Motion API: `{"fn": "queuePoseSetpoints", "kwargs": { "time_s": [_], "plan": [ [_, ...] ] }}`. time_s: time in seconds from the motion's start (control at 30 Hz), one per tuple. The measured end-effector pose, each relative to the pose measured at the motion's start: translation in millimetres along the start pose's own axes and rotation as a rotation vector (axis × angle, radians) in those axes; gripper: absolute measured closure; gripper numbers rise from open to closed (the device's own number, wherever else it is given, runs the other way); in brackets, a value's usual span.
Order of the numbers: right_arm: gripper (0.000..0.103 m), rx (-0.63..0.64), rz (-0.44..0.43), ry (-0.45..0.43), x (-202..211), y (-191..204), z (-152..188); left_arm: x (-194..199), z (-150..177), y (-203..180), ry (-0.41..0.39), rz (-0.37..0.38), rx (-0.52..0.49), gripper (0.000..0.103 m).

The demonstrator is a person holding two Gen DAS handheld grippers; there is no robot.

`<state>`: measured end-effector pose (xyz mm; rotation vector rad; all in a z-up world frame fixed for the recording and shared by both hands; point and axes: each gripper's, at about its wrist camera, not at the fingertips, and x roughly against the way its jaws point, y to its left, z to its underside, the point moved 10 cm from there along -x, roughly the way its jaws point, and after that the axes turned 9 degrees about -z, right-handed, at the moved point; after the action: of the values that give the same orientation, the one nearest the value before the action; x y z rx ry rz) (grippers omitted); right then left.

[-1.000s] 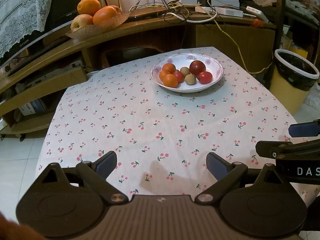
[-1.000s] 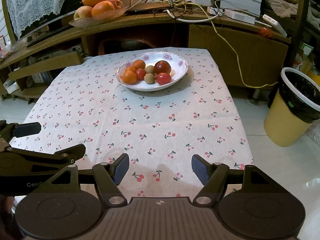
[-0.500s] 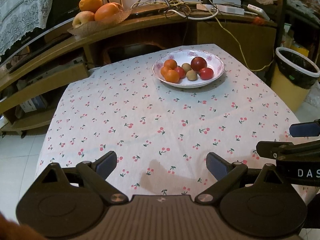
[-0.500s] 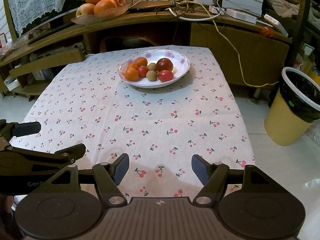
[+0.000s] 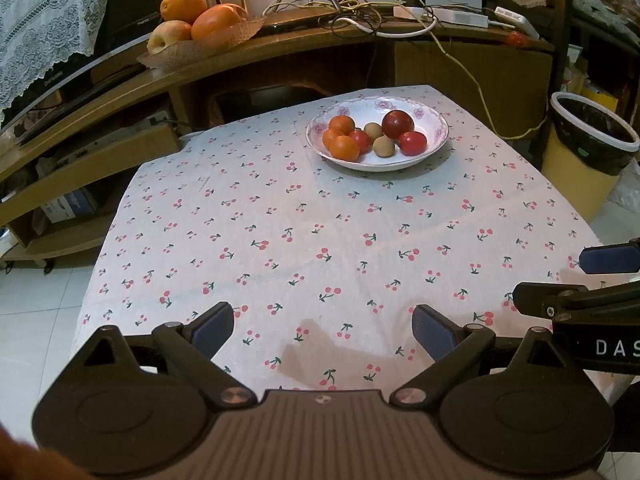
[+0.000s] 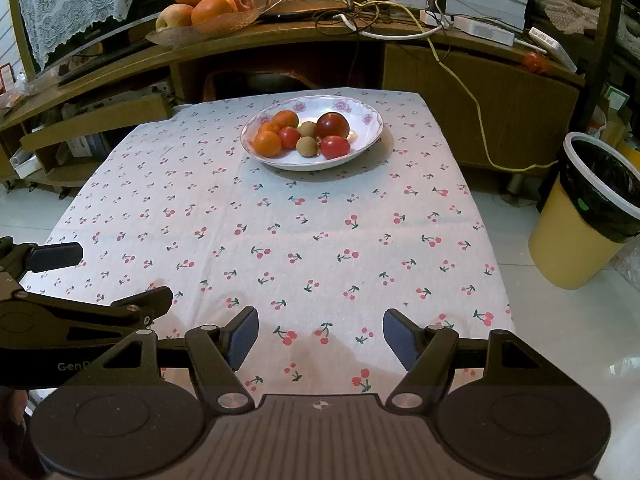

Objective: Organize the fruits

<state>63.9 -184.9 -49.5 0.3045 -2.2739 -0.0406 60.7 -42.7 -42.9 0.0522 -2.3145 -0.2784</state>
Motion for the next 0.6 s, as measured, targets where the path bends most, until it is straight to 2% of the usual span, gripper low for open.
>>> {"fn": "queuePoseSetpoints", "kwargs": {
  "time_s": [0.6],
  "plan": [
    [0.032, 0.0, -0.004, -0.001, 1.1, 3.9, 4.2, 5.4, 0.2, 3.2, -0.016, -0.015, 0.0, 0.002]
  ]
}}
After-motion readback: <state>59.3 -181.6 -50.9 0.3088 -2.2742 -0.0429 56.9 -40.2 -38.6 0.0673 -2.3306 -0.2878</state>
